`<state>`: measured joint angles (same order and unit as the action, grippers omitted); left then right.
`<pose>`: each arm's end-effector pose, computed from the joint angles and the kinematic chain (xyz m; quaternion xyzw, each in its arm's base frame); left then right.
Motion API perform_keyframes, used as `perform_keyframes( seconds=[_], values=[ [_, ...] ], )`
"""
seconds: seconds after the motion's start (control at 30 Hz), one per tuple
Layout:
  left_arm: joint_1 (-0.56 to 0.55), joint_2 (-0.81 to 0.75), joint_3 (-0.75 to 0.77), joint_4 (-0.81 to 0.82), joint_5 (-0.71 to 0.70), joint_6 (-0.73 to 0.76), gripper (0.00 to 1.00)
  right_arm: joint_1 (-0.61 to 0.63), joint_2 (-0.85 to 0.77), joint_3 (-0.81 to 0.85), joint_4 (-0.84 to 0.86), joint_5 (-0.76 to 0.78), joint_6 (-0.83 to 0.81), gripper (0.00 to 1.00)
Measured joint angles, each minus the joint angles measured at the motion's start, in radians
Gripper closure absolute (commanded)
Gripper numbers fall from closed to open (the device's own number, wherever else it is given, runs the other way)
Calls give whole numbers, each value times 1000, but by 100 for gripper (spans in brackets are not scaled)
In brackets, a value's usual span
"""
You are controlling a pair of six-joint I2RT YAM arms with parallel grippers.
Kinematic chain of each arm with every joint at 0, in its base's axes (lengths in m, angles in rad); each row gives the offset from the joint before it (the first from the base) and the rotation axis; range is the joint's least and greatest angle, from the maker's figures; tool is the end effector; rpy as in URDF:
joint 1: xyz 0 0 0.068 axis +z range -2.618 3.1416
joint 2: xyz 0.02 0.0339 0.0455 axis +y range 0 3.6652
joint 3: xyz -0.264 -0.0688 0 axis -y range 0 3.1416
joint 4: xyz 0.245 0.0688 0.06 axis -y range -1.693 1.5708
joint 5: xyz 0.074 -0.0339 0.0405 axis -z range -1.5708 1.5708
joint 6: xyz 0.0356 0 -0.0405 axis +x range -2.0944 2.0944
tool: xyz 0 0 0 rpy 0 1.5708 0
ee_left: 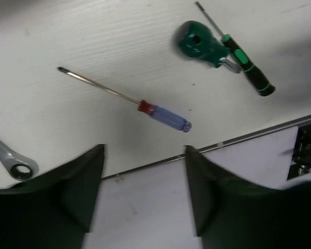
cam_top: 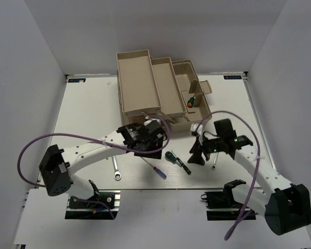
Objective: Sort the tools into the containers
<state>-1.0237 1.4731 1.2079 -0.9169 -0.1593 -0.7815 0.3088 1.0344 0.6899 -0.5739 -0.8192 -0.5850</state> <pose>0.1545 -0.2428 0.2689 0.1029 0.9728 -0.1027 0.1806 0.1785 0.0842 0.2360 -0.4906 0.7284 0.3332 0.3431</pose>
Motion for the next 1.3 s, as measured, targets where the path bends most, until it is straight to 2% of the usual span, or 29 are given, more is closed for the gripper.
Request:
perform_keyframes(
  seconds=[0.07,0.23,0.33,0.5,0.67,0.83,1.03,1.1,1.2,1.23,1.3],
  values=[
    [0,-51,-39,-12,-19,-24,16,61,-25,-96,36,19,-11,31],
    [14,-172,-148,-23,-49,-97,16,211,56,-142,185,146,40,24],
    [21,-250,-208,-37,-86,-151,16,307,139,-137,288,242,80,24],
    [30,-413,-310,-71,-141,-246,16,412,270,-59,363,380,143,24],
    [47,-574,-402,-107,-176,-338,16,480,311,-12,428,483,187,27],
    [51,-613,-424,-122,-188,-378,16,535,351,-10,449,547,216,27],
    [51,-541,-423,-130,-193,-386,16,566,387,-10,460,601,229,32],
    [51,-525,-422,-129,-193,-385,21,577,395,-10,464,614,233,40],
    [51,-519,-422,-119,-196,-379,40,595,404,-10,470,632,237,50],
    [51,-519,-422,-113,-196,-371,50,600,407,-10,472,635,237,53],
    [52,-517,-422,-91,-197,-360,60,610,414,-11,474,642,234,66]
  ],
)
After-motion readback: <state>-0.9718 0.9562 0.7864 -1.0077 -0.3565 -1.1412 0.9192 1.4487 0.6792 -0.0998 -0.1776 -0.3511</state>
